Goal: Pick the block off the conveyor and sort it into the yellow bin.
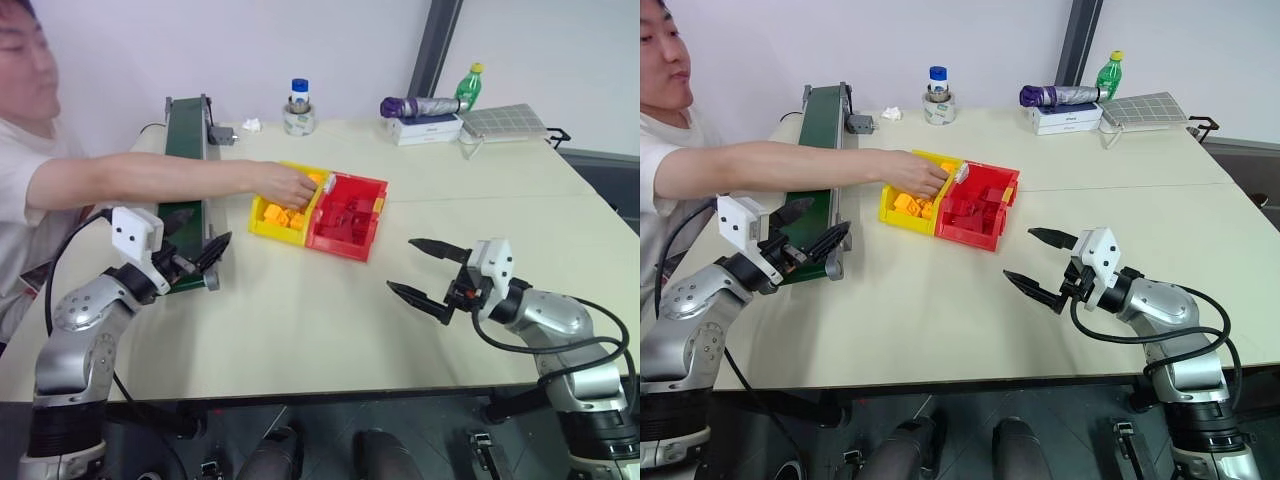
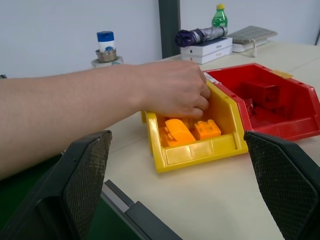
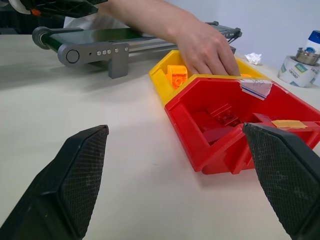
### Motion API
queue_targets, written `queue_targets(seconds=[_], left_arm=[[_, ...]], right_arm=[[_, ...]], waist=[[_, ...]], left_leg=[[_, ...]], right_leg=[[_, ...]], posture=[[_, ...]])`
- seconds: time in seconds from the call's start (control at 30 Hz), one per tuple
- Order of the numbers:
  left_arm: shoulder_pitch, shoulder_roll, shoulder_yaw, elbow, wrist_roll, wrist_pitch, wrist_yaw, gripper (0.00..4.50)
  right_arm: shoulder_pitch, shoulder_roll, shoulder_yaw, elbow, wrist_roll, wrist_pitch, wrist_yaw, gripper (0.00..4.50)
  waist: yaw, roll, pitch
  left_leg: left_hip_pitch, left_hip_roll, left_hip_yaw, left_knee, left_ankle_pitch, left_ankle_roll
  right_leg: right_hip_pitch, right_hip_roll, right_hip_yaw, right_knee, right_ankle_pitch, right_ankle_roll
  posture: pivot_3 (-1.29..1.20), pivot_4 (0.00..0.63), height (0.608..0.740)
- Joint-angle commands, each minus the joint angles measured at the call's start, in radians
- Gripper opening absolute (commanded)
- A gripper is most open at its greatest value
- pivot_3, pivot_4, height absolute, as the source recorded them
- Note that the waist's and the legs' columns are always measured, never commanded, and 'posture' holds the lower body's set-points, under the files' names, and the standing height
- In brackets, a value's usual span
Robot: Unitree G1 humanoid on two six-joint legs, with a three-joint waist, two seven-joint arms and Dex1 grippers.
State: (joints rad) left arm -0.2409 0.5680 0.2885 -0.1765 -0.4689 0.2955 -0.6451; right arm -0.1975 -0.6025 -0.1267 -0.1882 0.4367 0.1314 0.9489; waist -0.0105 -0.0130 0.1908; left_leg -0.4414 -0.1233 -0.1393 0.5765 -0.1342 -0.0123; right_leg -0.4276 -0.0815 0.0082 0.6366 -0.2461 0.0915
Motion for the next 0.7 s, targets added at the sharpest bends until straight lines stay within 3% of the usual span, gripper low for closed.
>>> queue_targets(seconds=[0.03,0.7], left_arm=[[-0.014,0.003,0.012,-0.023,-0.001,-0.023,0.006,4.43],[-0.015,-0.012,0.008,-0.013,0.005,-0.043,0.016,4.43]], right_arm=[[-0.009,0.0,-0.016,-0.022,0.014,-0.016,-0.004,4.5],[-0.021,-0.007,-0.008,-0.009,0.002,-0.02,0.0,4.5]], waist=[[0.0,0.0,0.0],[0.0,0.0,0.0]], left_leg=[[0.0,0.0,0.0,0.0,0.0,0.0],[0.0,0.0,0.0,0.0,0.0,0.0]], right_leg=[[0.0,0.0,0.0,0.0,0.0,0.0],[0.0,0.0,0.0,0.0,0.0,0.0]], posture=[[0.0,0.15,0.74],[0.0,0.15,0.74]])
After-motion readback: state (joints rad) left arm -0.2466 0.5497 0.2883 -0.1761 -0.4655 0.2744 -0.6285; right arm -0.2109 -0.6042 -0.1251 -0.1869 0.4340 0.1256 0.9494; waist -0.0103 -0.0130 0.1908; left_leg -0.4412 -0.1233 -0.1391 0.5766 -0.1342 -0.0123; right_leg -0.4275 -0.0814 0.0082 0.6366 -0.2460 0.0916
